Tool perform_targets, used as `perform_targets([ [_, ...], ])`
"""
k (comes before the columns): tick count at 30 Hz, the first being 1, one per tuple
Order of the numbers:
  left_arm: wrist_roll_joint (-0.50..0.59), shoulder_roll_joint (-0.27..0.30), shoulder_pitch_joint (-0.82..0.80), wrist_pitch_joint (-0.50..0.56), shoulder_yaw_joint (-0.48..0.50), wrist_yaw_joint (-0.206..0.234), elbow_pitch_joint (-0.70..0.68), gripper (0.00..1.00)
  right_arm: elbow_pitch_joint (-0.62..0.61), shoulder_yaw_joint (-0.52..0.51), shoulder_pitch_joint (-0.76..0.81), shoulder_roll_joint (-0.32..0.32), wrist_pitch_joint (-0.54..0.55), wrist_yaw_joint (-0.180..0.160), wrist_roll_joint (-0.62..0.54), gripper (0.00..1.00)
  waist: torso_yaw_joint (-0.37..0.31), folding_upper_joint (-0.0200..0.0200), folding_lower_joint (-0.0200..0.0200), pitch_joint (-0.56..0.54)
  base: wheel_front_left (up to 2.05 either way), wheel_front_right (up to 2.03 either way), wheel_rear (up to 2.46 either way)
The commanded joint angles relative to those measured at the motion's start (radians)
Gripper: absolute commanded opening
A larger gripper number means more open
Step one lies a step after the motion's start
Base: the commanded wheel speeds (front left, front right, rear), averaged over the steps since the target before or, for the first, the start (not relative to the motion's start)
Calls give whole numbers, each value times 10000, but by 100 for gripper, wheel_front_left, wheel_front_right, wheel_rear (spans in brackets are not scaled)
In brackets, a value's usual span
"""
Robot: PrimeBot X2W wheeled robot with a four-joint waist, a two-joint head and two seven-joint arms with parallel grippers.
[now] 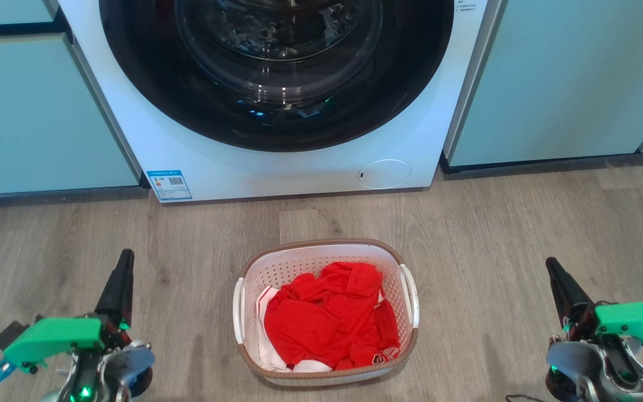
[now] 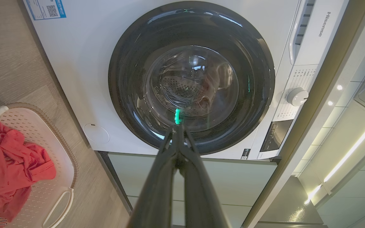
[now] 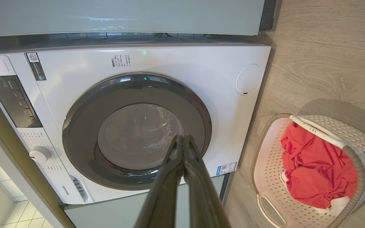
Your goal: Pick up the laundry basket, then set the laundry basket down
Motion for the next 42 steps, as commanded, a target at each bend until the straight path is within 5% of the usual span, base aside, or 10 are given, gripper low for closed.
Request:
perform_targets([
  [1,98,92,-583,79,368,-67,-289,0,-349,164,-484,-72,83,-15,-110,0,0,0,0,0,0,0,0],
  [5,98,91,-583,79,369,-67,-289,0,-349,164,-484,-72,84,-15,-110,0,0,0,0,0,0,0,0],
  [6,-1,-6,7,-9,-7,9,36,100,29,7,3,4,-7,0,0,100,0,0,0,0,0,0,0],
  [27,789,-68,390,-540,-219,88,-120,100,160,378,197,59,-539,-2,-748,100,-22,0,0,24,0,0,0],
  [42,2903,-47,322,-950,-519,418,-864,100,-463,609,109,42,-949,-4,-2718,100,-30,0,0,81,0,0,0],
])
